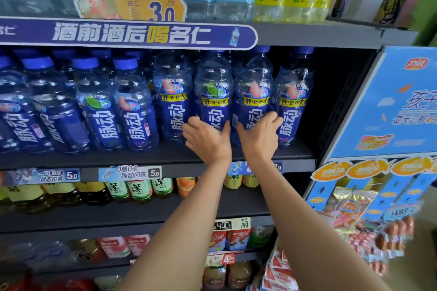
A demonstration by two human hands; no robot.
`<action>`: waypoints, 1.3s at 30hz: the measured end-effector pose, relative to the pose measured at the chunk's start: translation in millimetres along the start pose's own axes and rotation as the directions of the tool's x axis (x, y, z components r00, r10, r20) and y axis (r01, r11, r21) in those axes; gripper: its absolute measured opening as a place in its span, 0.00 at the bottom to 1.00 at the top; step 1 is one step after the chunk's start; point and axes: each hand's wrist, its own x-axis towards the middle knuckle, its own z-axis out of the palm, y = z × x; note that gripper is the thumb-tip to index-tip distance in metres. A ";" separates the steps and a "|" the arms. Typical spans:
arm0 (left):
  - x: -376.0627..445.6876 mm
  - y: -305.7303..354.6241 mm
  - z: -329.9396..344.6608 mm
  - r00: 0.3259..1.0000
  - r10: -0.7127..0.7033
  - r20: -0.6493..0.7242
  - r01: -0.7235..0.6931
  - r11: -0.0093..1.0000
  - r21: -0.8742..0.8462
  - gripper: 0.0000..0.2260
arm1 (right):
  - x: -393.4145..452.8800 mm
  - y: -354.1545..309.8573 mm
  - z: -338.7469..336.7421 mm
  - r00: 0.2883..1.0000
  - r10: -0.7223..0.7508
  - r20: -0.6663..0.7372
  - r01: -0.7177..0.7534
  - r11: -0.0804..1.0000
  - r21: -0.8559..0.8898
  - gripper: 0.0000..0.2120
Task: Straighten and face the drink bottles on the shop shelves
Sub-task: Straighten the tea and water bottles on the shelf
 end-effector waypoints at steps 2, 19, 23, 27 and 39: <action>0.1 1.9 -3.8 1.000 -0.007 0.018 0.007 1.000 0.003 0.29 | -1.7 -0.8 -1.3 1.000 0.006 0.004 -0.006 1.000 0.002 0.28; 60.6 -19.9 -29.7 0.998 -0.055 -0.030 0.057 0.996 0.071 0.34 | -42.5 -47.6 39.3 0.990 -0.098 0.106 0.104 0.993 -0.052 0.39; 61.6 -23.7 -29.3 0.998 -0.034 -0.051 0.039 0.994 0.098 0.30 | -36.1 -49.0 41.9 0.991 -0.092 0.102 0.100 0.992 -0.076 0.29; 55.6 -30.1 -39.3 0.998 -0.018 -0.053 0.020 0.999 0.050 0.29 | -38.2 -47.6 42.4 0.994 -0.064 0.091 0.063 0.998 0.007 0.26; 44.0 -39.4 -63.2 0.999 0.028 -0.033 -0.028 1.000 -0.008 0.31 | -49.9 -49.0 29.2 0.991 -0.058 0.124 0.056 0.998 0.025 0.29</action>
